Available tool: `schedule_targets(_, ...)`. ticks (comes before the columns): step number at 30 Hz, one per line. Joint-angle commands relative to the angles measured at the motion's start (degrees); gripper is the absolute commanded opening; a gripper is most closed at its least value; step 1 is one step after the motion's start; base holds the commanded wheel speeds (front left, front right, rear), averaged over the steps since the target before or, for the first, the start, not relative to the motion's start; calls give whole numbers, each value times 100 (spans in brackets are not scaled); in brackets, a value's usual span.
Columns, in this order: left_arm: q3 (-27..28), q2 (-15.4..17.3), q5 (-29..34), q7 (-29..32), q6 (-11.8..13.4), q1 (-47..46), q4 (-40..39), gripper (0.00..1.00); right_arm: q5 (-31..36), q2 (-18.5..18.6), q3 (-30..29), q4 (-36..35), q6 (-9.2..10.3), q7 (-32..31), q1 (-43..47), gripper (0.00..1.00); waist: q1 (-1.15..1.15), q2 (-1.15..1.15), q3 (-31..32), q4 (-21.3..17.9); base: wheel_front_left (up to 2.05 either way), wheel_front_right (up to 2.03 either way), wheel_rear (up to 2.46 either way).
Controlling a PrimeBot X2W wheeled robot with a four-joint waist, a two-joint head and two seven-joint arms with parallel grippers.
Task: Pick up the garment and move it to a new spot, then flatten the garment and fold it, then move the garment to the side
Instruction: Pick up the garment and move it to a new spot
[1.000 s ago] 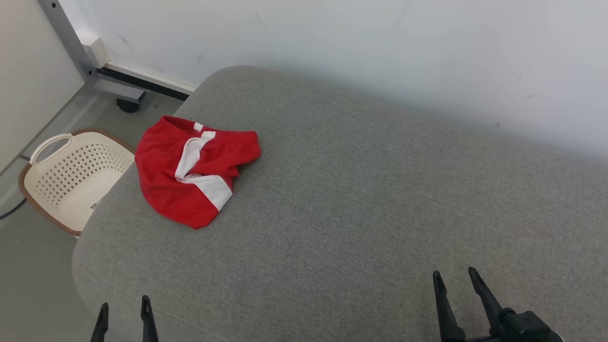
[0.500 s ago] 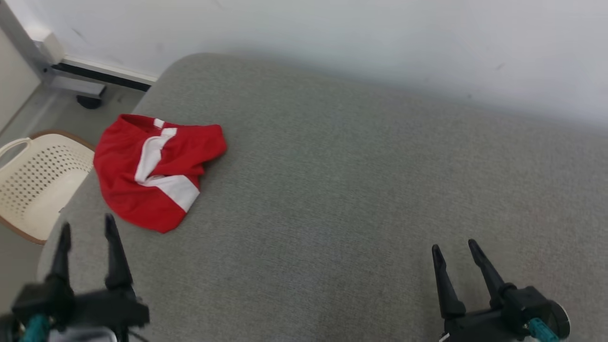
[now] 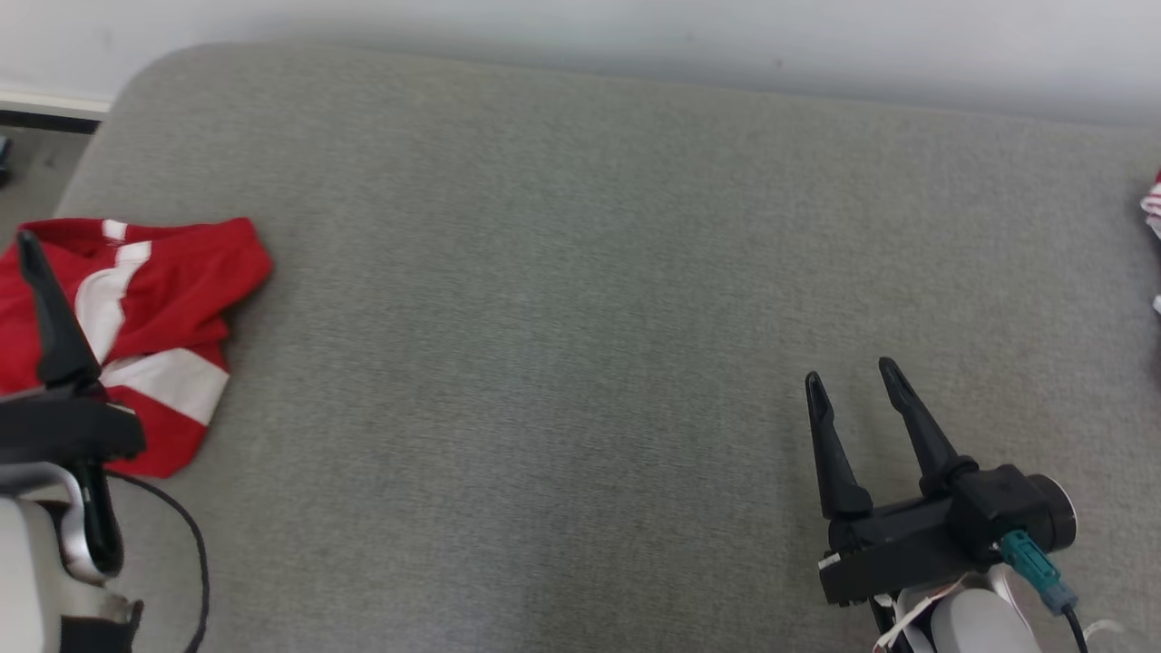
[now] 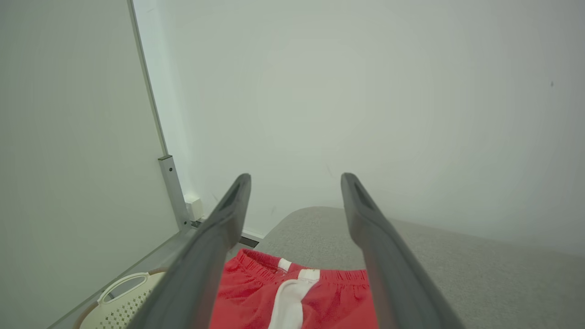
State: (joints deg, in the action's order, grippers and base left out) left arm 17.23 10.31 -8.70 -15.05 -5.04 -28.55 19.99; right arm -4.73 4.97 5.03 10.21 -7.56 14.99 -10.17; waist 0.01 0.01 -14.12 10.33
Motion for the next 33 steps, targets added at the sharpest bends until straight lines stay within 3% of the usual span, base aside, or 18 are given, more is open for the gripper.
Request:
schedule_targets(1,23,47,16,-17,-15,-148,117,100,5,-16,-7,-15,12,17,-97,100,-1,-1,-456,-465,0,0,0)
schedule_targets(11,78,618,35,142,-33,-853,1623,100,-40,-96,-32,-11,12,18,-416,100,-1,-1,-796,-839,0,0,0)
schedule_targets(16,184,787,-142,694,76,-1164,2508,100,-57,-128,7,29,12,18,-491,100,-1,-1,-856,-915,0,0,0)
schedule_targets(22,249,897,-354,1596,119,-1415,3434,100,-49,-152,19,57,12,18,-494,100,-1,-1,-853,-994,0,0,0)
schedule_targets(30,238,929,-437,1874,137,-1559,3964,100,-45,-159,35,104,12,18,-484,100,-1,-1,-784,-1035,0,0,0)
schedule_targets(31,229,941,-440,1869,136,-1574,4021,35,-41,-159,40,111,12,18,-483,100,-1,-1,-770,-1041,0,0,0)
schedule_targets(32,188,955,-403,1840,111,-1587,4047,7,-38,-159,43,115,12,18,-480,100,-1,-1,-757,-1045,0,0,0)
schedule_targets(33,158,965,-388,1790,93,-1599,4062,0,-34,-160,42,122,12,18,-477,100,-1,-1,-742,-1047,0,0,0)
